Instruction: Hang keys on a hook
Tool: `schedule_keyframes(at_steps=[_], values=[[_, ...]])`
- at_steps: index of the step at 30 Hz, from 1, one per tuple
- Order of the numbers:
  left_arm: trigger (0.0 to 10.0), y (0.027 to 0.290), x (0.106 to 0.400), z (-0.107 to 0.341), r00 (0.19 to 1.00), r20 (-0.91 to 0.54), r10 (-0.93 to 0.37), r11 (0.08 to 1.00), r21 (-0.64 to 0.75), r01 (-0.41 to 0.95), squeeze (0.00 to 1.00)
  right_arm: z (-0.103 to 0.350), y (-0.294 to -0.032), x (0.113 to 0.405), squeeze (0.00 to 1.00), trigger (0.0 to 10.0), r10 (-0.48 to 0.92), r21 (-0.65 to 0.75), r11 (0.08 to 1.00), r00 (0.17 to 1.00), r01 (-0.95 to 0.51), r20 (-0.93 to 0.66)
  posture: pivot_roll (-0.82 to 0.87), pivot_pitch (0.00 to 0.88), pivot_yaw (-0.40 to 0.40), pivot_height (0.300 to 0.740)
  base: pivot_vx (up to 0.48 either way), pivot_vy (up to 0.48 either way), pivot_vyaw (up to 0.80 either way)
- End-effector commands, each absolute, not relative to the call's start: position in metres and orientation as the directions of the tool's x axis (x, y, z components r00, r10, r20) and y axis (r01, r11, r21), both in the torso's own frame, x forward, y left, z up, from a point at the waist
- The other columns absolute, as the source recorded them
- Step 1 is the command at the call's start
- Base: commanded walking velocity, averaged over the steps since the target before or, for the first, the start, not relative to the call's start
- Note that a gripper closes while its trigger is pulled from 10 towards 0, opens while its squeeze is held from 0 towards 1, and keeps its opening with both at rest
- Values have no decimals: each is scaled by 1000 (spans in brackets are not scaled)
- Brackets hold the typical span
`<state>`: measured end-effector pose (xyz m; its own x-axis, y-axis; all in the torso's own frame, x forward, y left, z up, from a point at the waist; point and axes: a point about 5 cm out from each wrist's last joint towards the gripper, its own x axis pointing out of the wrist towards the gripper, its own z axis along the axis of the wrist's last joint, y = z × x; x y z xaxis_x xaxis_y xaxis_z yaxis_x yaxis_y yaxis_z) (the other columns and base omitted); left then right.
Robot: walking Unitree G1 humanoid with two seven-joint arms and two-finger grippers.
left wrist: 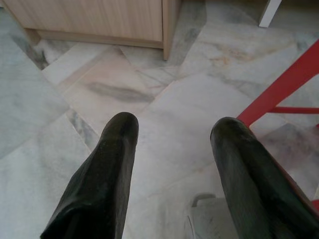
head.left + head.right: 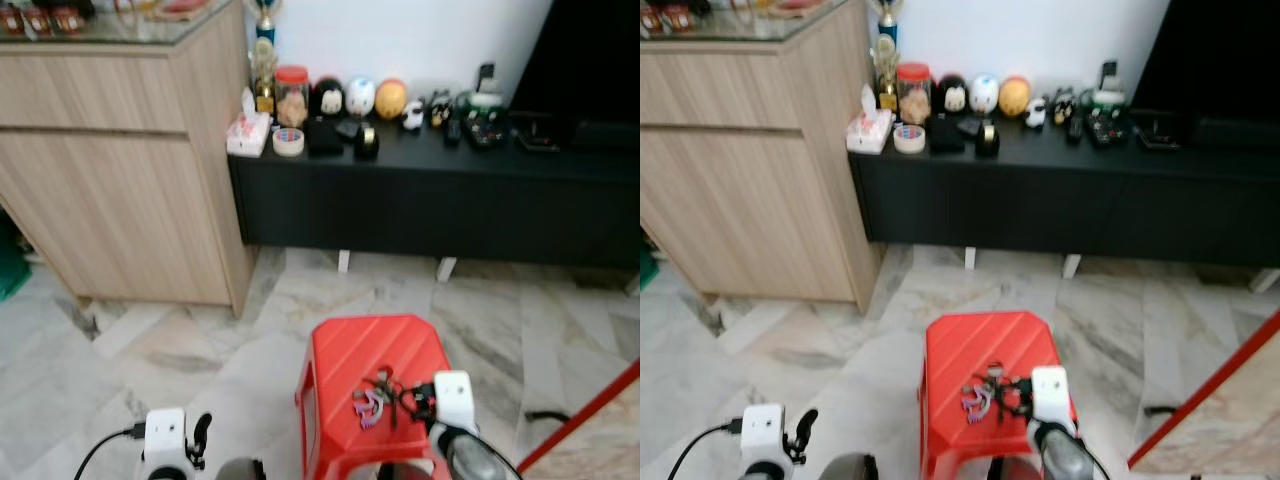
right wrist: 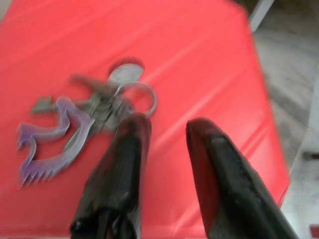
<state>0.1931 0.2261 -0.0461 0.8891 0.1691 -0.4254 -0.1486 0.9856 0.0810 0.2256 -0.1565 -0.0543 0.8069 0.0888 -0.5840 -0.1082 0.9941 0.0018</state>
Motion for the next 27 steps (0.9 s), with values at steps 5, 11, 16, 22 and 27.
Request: schedule_keyframes(at_steps=[5,11,16,22,27], values=[[10000,226,192,-48,880,-444,170,985,91,-144,0,-53,-161,229,1000,10000,164,39,983,775,-178,-611,55,6,-46,622,0,0,0],[10000,227,193,-48,879,-445,171,985,91,-146,0,-53,-157,232,1000,10000,203,24,969,744,-244,-636,57,10,-45,622,0,0,0],[10000,228,194,-48,877,-447,175,984,93,-150,0,-52,-146,236,1000,10000,277,44,941,687,-336,-672,59,11,-46,622,0,0,0],[10000,229,193,-48,876,-446,183,983,94,-157,0,-50,-145,242,0,10000,246,29,947,668,-319,-703,69,15,-49,622,0,0,0],[10000,228,192,-49,874,-450,185,983,95,-159,0,-49,-146,245,0,10000,227,-4,944,662,-329,-714,72,13,-53,622,0,0,0]])
